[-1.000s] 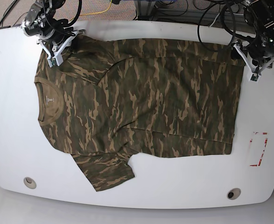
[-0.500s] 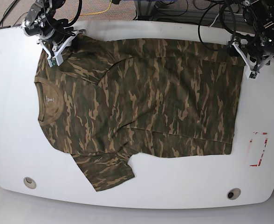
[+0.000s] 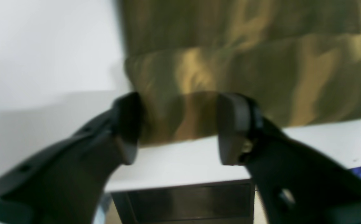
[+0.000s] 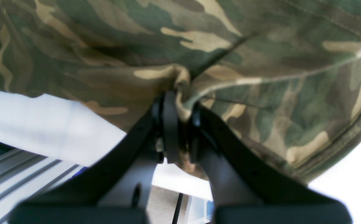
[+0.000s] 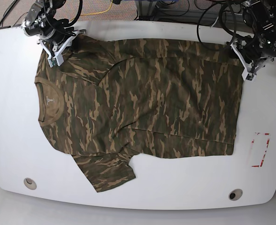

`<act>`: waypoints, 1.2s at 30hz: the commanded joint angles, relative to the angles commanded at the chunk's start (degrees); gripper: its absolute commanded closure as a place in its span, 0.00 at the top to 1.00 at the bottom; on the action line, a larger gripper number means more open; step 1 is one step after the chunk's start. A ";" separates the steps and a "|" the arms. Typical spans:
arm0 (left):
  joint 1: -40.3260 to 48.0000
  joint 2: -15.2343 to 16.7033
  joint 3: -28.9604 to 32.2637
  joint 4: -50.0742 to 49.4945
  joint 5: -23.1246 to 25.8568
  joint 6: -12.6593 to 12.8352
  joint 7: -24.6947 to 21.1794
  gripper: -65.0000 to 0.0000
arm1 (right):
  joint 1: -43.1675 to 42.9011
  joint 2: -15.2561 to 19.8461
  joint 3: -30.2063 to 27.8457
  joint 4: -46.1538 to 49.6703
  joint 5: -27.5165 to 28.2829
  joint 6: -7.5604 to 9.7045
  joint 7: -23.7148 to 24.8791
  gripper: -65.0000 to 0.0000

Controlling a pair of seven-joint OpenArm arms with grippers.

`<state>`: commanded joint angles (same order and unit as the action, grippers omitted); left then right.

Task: Layout the t-shirt on the table in an organized manner, then fold the t-shirt properly
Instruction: 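Hold the shirt hem corners with both grippers, keeping it taut, then pinch the shirt edges with both grippers and lift slightly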

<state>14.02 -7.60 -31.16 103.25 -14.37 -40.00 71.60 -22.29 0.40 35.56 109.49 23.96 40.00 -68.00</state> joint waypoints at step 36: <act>-3.87 -0.18 -0.09 -0.35 0.53 0.00 0.09 0.30 | 0.18 0.00 0.18 -0.18 0.00 0.00 0.00 0.04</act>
<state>10.15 -7.78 -31.25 102.90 -13.85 -40.00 71.69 -22.11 0.40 35.74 109.32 23.96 40.00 -68.00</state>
